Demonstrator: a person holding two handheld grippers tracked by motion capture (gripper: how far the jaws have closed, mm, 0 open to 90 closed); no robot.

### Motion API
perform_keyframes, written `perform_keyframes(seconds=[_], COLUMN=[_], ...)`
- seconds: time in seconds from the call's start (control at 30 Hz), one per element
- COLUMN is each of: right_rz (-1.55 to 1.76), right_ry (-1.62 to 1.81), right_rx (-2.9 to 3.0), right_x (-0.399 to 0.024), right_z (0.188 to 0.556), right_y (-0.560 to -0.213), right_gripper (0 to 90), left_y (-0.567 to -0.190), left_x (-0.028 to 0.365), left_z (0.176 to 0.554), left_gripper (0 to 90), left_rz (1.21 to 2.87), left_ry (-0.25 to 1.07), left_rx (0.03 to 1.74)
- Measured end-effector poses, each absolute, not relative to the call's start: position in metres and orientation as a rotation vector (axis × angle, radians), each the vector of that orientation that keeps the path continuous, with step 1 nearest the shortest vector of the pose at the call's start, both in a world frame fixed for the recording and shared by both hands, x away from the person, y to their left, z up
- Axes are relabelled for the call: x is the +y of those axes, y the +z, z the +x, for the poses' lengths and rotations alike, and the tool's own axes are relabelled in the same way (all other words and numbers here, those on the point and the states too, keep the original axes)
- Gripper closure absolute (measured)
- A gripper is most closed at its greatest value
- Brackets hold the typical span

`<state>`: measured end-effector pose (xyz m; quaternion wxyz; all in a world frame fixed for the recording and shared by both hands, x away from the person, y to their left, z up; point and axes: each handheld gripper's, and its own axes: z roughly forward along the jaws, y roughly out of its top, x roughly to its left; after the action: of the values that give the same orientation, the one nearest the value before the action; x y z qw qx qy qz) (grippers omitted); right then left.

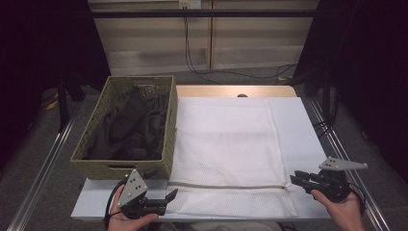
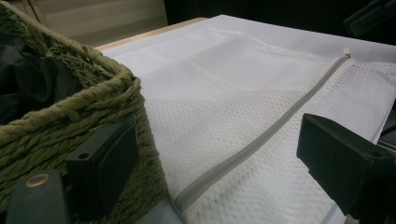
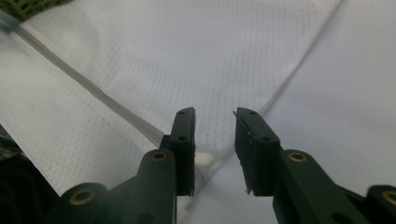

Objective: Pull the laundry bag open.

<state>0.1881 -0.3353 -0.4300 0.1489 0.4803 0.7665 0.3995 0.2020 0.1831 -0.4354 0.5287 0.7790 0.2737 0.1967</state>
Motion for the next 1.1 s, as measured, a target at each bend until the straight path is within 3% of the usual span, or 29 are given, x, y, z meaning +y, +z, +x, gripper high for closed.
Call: perform_keyframes(seconds=[0.2,0.67,0.9,1.1], right_rz=[1.464,1.465,1.447,1.414], right_ry=[1.075,0.918,1.01,1.018], right_rx=[2.177,2.295,2.313,2.337], right_x=[-0.347,-0.337,-0.335,-0.331], right_z=[0.174,0.188,0.192,0.192], right_y=[-0.445,-0.463,-0.463,-0.463], right_gripper=[69.7,64.0,57.1,56.5], left_y=[-0.435,-0.436,-0.437,-0.437], left_x=[0.18,0.176,0.174,0.171], left_z=[0.202,0.208,0.208,0.209], left_gripper=[12.5,12.3,12.4,12.5], left_rz=[1.872,1.881,1.877,1.887], left_ry=[0.466,0.464,0.456,0.454], left_rx=[0.642,0.65,0.651,0.643])
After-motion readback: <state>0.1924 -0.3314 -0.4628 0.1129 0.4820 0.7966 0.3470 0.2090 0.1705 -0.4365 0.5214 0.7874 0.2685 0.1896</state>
